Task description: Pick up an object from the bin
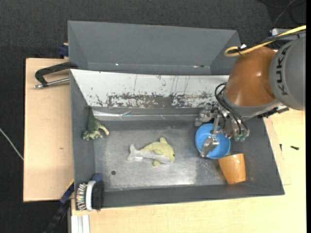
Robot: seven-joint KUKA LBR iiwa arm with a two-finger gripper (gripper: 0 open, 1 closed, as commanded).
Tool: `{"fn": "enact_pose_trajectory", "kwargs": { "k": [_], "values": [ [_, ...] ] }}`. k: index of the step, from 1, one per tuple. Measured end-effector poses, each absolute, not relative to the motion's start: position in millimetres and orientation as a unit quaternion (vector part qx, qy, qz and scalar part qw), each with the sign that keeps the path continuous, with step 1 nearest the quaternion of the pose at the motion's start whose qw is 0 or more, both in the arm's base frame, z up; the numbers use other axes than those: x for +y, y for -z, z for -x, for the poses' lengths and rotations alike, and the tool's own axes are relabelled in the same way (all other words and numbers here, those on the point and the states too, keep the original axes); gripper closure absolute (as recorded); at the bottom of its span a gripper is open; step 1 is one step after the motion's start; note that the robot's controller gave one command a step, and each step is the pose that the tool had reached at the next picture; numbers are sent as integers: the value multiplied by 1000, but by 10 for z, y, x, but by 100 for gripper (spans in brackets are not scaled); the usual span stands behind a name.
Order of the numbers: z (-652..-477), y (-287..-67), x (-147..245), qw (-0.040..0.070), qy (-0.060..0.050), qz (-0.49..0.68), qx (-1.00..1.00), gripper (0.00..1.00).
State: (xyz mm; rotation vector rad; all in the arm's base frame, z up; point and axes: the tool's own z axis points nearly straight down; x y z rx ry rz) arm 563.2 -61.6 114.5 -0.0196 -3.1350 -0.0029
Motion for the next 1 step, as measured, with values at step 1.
{"fn": "enact_pose_trajectory", "kwargs": {
  "k": [1],
  "values": [
    [-5597, -821, -1507, -4, -1, -50, -999, 0]
  ]
}}
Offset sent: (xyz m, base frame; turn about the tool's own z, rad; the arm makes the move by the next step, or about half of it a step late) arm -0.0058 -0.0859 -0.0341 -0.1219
